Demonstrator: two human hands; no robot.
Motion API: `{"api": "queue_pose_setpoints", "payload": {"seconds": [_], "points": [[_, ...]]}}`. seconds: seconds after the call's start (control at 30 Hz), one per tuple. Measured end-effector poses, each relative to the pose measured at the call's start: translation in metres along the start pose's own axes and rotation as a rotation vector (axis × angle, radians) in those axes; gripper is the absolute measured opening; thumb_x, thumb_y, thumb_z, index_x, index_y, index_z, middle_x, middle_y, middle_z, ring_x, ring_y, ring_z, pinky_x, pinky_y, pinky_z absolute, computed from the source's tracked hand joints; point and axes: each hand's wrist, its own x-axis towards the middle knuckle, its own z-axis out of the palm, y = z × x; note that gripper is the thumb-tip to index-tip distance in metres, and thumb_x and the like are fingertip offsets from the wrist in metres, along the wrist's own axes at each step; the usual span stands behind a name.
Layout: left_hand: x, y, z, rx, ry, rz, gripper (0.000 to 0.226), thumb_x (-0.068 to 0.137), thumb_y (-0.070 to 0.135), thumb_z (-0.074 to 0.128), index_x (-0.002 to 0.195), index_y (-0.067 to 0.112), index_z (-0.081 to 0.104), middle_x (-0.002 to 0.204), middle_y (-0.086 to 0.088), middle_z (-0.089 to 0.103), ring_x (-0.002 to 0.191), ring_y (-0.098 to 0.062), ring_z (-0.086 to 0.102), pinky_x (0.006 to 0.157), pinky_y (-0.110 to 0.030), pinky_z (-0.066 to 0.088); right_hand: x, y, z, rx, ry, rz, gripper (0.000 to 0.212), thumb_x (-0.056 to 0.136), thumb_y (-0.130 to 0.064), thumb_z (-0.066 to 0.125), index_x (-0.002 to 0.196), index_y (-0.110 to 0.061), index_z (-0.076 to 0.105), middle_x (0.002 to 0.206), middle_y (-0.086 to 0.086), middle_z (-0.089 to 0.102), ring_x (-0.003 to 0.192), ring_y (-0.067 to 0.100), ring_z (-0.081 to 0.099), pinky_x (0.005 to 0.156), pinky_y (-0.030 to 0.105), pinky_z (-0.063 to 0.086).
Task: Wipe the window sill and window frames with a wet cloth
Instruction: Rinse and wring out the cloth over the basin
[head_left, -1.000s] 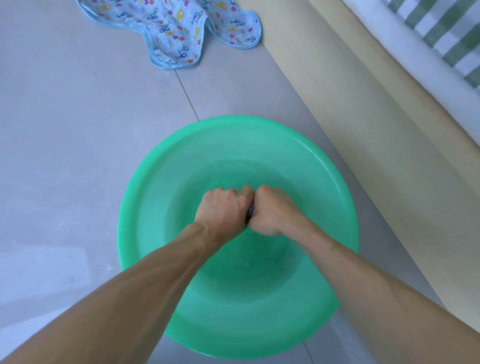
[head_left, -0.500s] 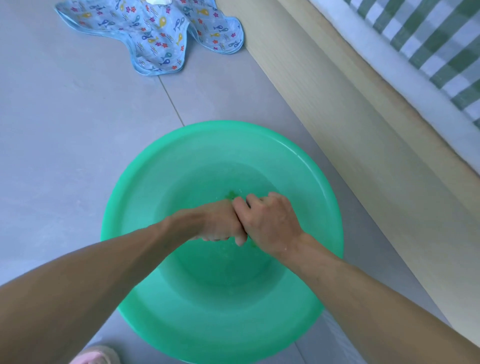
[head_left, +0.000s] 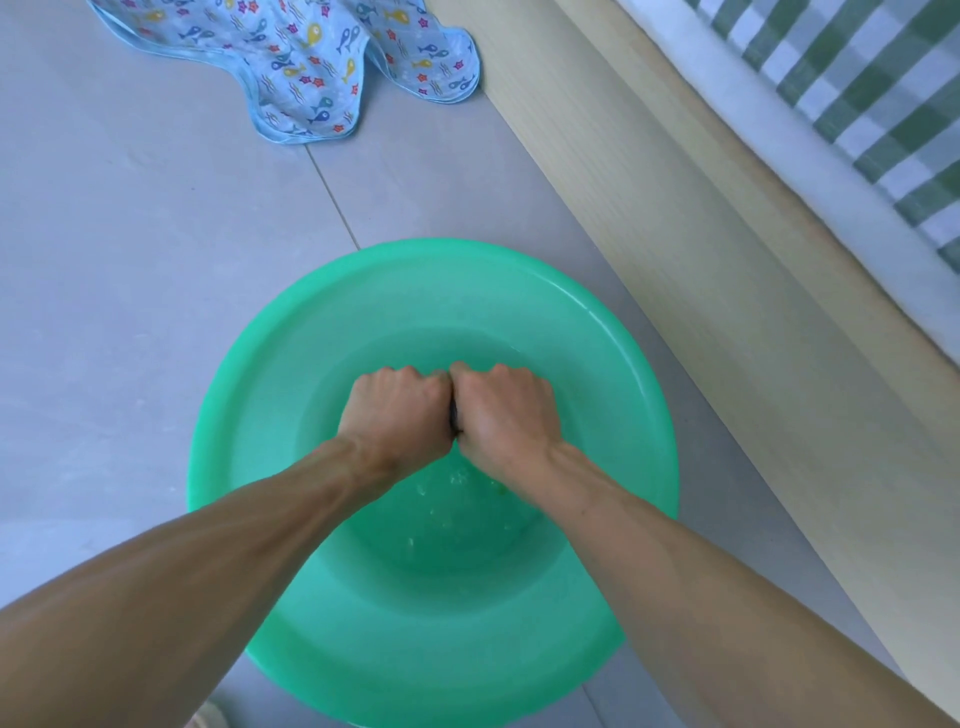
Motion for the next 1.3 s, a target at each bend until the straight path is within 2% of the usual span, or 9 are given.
{"api": "queue_pose_setpoints", "payload": {"seconds": [0.33, 0.5, 0.57, 0.67, 0.9, 1.0, 1.1, 1.23, 1.3], "points": [[0.008, -0.024, -0.01, 0.202, 0.037, 0.163, 0.02, 0.096, 0.026, 0.038, 0.106, 0.017, 0.052, 0.104, -0.007, 0.069, 0.092, -0.034, 0.066, 0.061, -0.031, 0.03, 0.013, -0.014, -0.002, 0.311, -0.142, 0.16, 0.022, 0.076, -0.012, 0.057, 0.095, -0.019, 0.065, 0.094, 0.01, 0.07, 0.093, 0.036, 0.065, 0.063, 0.03, 0.042], [0.012, -0.035, -0.018, 0.055, 0.349, 0.288, 0.008, 0.067, 0.015, 0.044, 0.066, 0.013, 0.052, 0.049, -0.006, 0.055, 0.036, -0.028, 0.053, 0.044, -0.019, 0.022, 0.006, -0.014, -0.009, 0.3, 0.038, 0.178, 0.022, 0.081, -0.013, 0.057, 0.102, -0.019, 0.057, 0.095, 0.012, 0.068, 0.091, 0.038, 0.062, 0.063, 0.034, 0.037], [0.019, -0.035, -0.024, 0.058, 0.322, 0.323, 0.005, 0.07, 0.015, 0.047, 0.072, 0.017, 0.051, 0.059, -0.006, 0.058, 0.048, -0.028, 0.06, 0.047, -0.023, 0.024, 0.007, -0.013, -0.01, 0.275, 0.096, 0.213, 0.024, 0.082, -0.014, 0.058, 0.105, -0.019, 0.054, 0.096, 0.013, 0.067, 0.091, 0.038, 0.061, 0.064, 0.036, 0.037], [0.022, -0.025, -0.029, 0.124, -0.077, 0.193, 0.019, 0.087, 0.029, 0.051, 0.103, 0.022, 0.059, 0.101, -0.007, 0.066, 0.094, -0.033, 0.066, 0.064, -0.031, 0.036, 0.008, -0.012, -0.003, 0.238, -0.073, 0.235, 0.025, 0.084, -0.017, 0.059, 0.109, -0.019, 0.059, 0.107, 0.013, 0.068, 0.1, 0.037, 0.064, 0.07, 0.036, 0.044], [0.029, -0.036, -0.017, -0.293, 0.016, 0.093, 0.06, 0.074, 0.022, 0.067, 0.124, 0.021, 0.034, 0.099, -0.001, 0.053, 0.084, -0.032, 0.062, 0.063, -0.039, 0.046, 0.015, 0.007, -0.006, 0.262, -0.031, 0.261, 0.03, 0.081, -0.02, 0.066, 0.1, -0.019, 0.043, 0.09, 0.007, 0.062, 0.087, 0.036, 0.061, 0.061, 0.035, 0.038], [0.029, -0.042, -0.026, -0.774, -0.156, -0.016, 0.073, 0.067, 0.008, 0.078, 0.122, 0.018, 0.032, 0.084, -0.003, 0.063, 0.074, -0.026, 0.059, 0.064, -0.035, 0.049, 0.017, 0.01, -0.019, 0.73, -0.136, 0.336, 0.047, 0.065, -0.025, 0.072, 0.107, -0.023, 0.05, 0.09, -0.001, 0.061, 0.078, 0.023, 0.061, 0.062, 0.03, 0.046], [0.017, -0.042, -0.045, -1.277, -0.269, -0.147, 0.045, 0.075, -0.007, 0.074, 0.106, 0.014, 0.048, 0.082, -0.011, 0.067, 0.068, -0.022, 0.057, 0.056, -0.028, 0.047, 0.008, 0.012, -0.043, 1.314, -0.12, 0.457, 0.048, 0.056, -0.026, 0.061, 0.104, -0.026, 0.056, 0.09, -0.005, 0.065, 0.075, 0.008, 0.062, 0.061, 0.027, 0.048], [-0.017, -0.038, -0.088, -1.269, -0.3, -0.233, 0.014, 0.076, 0.018, 0.075, 0.083, 0.017, 0.063, 0.072, -0.007, 0.061, 0.067, -0.017, 0.053, 0.06, -0.031, 0.043, -0.016, 0.004, -0.098, 1.648, -0.144, 0.605, 0.015, 0.08, -0.025, 0.069, 0.093, -0.023, 0.062, 0.088, -0.003, 0.068, 0.082, 0.015, 0.063, 0.064, 0.03, 0.044], [-0.041, -0.036, -0.116, -1.263, -0.309, -0.278, 0.031, 0.064, 0.029, 0.063, 0.093, 0.019, 0.067, 0.086, 0.001, 0.063, 0.077, -0.012, 0.055, 0.068, -0.025, 0.042, -0.03, -0.008, -0.122, 1.633, -0.078, 0.626, 0.004, 0.09, -0.021, 0.066, 0.092, -0.022, 0.062, 0.089, -0.002, 0.07, 0.081, 0.014, 0.066, 0.065, 0.03, 0.049]]}}
